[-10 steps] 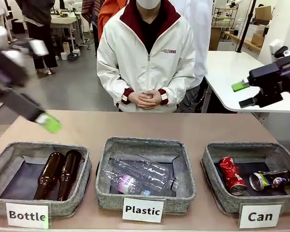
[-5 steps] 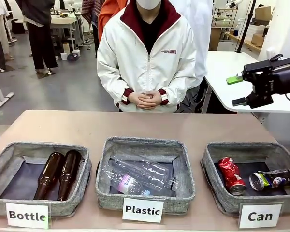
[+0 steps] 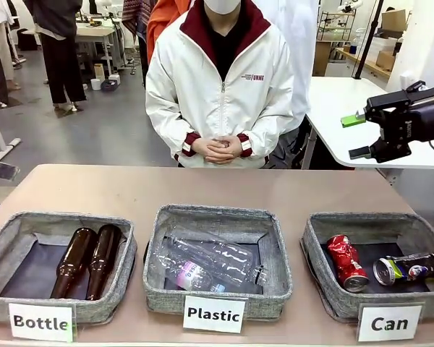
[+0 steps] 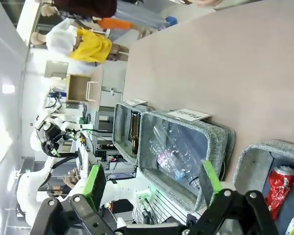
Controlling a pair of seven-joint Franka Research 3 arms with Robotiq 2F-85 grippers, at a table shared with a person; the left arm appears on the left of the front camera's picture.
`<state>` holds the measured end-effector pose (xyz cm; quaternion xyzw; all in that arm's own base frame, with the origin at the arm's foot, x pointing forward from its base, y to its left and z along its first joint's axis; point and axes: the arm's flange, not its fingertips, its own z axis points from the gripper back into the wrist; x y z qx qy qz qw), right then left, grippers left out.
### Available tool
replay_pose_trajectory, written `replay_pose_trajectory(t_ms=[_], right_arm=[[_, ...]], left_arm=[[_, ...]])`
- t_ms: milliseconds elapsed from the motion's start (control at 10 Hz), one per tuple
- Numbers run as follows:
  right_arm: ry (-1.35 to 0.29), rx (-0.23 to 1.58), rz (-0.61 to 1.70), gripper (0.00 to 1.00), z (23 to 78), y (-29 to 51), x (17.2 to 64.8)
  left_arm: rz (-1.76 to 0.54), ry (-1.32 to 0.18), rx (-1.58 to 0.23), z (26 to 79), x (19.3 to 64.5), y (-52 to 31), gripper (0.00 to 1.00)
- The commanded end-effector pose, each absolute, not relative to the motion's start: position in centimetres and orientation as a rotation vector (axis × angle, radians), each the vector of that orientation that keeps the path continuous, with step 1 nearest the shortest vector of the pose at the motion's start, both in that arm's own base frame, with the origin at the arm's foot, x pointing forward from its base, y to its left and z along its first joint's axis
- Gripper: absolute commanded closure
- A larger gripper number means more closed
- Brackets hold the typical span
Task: Sort the can waste into the basket.
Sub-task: Pick up the can waste from the table and place it in the right Fabric basket.
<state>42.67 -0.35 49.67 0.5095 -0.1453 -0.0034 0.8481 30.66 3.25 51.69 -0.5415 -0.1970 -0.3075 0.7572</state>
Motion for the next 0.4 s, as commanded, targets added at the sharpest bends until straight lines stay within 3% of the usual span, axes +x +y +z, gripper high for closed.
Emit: replay_pose_trajectory(t_ms=[0,300], right_arm=[[-0.321,1.078,0.015,0.0,49.75,-0.25,42.67],[-0.321,1.078,0.015,0.0,49.75,-0.25,42.67]], left_arm=[[-0.66,-0.435,-1.204,51.62,30.56,3.56,0.0],[-0.66,-0.435,-1.204,51.62,30.56,3.56,0.0]])
